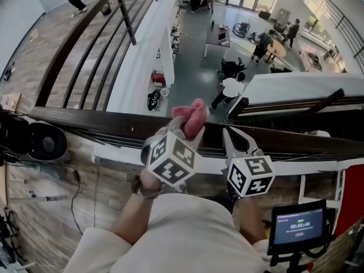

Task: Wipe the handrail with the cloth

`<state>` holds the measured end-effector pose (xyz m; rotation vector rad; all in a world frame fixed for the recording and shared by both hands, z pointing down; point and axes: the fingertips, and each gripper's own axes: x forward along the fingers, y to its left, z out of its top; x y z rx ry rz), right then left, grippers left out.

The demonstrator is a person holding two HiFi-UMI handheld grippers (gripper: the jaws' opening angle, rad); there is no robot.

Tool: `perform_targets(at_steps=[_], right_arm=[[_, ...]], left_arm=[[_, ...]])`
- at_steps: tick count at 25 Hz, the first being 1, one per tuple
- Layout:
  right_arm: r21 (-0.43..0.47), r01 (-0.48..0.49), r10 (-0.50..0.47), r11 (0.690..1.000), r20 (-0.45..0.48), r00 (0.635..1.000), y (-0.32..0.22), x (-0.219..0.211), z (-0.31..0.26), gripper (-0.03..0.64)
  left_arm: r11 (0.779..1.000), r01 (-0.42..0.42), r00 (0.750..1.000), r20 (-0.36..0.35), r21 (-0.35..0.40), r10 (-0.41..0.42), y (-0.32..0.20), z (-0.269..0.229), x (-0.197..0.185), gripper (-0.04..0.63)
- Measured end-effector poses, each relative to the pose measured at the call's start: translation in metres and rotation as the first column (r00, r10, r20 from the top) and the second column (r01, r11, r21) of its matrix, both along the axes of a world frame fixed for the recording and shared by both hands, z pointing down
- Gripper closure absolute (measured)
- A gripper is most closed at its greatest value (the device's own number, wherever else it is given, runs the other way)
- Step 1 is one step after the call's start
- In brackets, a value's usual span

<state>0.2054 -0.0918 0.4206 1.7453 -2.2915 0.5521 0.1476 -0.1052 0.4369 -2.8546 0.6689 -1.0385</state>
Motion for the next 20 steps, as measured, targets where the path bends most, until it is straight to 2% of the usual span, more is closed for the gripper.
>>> perform_targets(at_steps=[13, 20], right_arm=[[-0.002, -0.011, 0.011, 1.0, 0.023, 1.0, -0.003, -0.004, 0.006, 0.614], [0.005, -0.01, 0.009, 1.0, 0.048, 0.999, -0.003, -0.004, 0.005, 0.614]], left_arm=[[0.999, 0.002, 1.0, -0.01, -0.036, -0.003, -0.011, 0.004, -0.024, 0.563], [0.998, 0.041, 0.999, -0.022, -0.049, -0.042, -0.022, 0.002, -0.044, 0.563]])
